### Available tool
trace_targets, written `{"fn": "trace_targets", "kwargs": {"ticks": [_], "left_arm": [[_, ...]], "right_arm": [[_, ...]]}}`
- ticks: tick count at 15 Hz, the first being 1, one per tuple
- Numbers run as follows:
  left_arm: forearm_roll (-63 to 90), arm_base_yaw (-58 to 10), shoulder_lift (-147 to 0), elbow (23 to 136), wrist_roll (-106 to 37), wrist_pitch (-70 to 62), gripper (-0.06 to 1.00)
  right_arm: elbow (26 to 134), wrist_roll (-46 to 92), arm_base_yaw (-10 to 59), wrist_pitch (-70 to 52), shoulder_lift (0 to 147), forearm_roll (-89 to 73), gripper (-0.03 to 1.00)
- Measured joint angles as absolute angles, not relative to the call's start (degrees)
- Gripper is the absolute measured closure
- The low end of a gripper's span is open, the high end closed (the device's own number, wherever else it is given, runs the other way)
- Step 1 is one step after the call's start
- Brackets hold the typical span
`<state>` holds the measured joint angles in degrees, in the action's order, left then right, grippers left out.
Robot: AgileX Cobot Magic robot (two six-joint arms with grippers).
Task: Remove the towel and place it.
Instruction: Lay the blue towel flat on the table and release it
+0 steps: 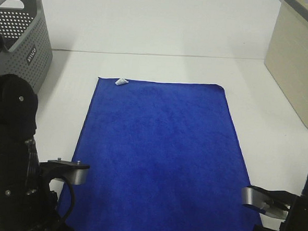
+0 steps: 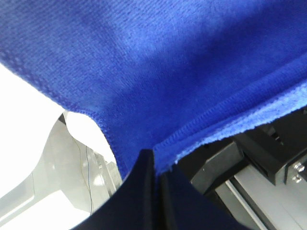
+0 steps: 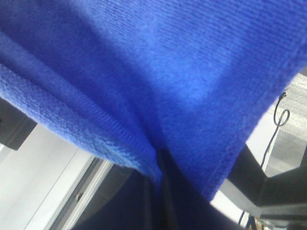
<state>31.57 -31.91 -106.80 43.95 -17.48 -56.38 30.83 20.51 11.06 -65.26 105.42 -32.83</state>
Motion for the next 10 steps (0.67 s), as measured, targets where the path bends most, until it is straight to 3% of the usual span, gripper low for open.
{"fn": "trace_targets", "kwargs": {"ticks": [3,5,7,10], "left_arm": [[30.2,-34.5,-107.8,45.6,-18.2,-56.7,0.93],[30.0,-36.8,-108.1,46.9,-18.2,-56.7,0.87],[30.0,-38.2,-108.5,47.6,-17.8,-56.7,0.77],[29.9,-38.2,-108.6,48.1,-15.7,-58.2,0.53]], "right_arm": [[30.8,20.5,10.9,-64.5,105.4,-32.4,0.94],[30.8,20.5,10.9,-64.5,105.4,-32.1,0.86],[30.8,20.5,10.9,-64.3,105.4,-32.4,0.71],[30.8,20.5,10.9,-63.9,105.4,-32.5,0.42]]}}
